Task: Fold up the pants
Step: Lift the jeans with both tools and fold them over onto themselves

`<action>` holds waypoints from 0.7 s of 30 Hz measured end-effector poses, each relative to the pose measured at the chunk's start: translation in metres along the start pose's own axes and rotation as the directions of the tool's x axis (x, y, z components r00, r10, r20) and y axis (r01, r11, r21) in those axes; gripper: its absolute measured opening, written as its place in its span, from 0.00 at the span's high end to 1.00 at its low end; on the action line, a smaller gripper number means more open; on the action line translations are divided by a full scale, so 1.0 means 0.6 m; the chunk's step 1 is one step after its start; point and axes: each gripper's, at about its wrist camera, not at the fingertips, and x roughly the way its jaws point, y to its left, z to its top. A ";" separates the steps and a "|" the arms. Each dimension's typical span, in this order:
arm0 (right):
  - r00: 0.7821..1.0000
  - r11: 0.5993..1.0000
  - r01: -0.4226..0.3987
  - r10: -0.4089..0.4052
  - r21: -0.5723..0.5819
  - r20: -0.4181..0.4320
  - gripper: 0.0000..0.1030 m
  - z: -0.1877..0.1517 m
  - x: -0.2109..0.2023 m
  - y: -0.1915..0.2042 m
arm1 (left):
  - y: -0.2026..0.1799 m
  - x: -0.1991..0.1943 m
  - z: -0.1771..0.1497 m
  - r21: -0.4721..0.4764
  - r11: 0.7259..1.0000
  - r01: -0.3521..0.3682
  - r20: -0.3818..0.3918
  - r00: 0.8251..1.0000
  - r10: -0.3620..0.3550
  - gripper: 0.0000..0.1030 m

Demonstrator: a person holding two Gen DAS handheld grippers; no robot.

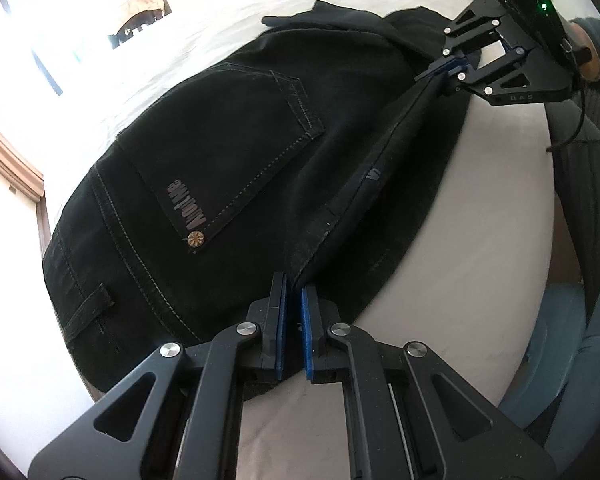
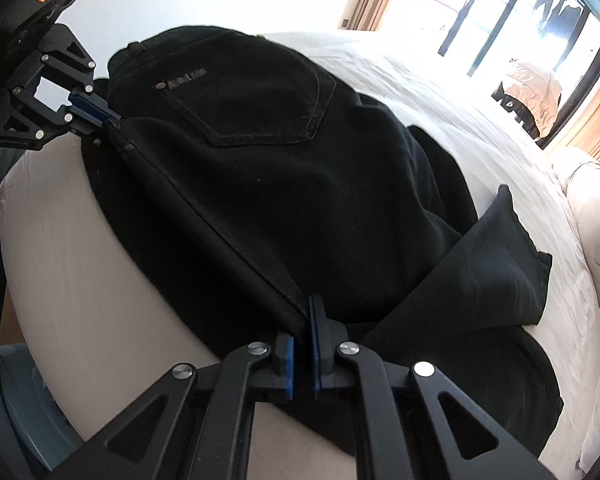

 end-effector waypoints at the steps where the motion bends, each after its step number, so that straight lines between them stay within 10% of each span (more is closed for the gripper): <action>1: 1.000 1.000 0.005 -0.005 -0.008 -0.006 0.93 -0.001 0.003 0.002 | -0.001 0.001 0.000 -0.001 1.000 0.000 0.000 1.000 0.000 0.95; 21: 0.997 0.996 0.067 -0.068 -0.054 -0.025 0.93 -0.050 0.007 0.032 | 0.006 0.005 -0.016 -0.021 1.000 0.007 0.023 1.000 -0.007 0.93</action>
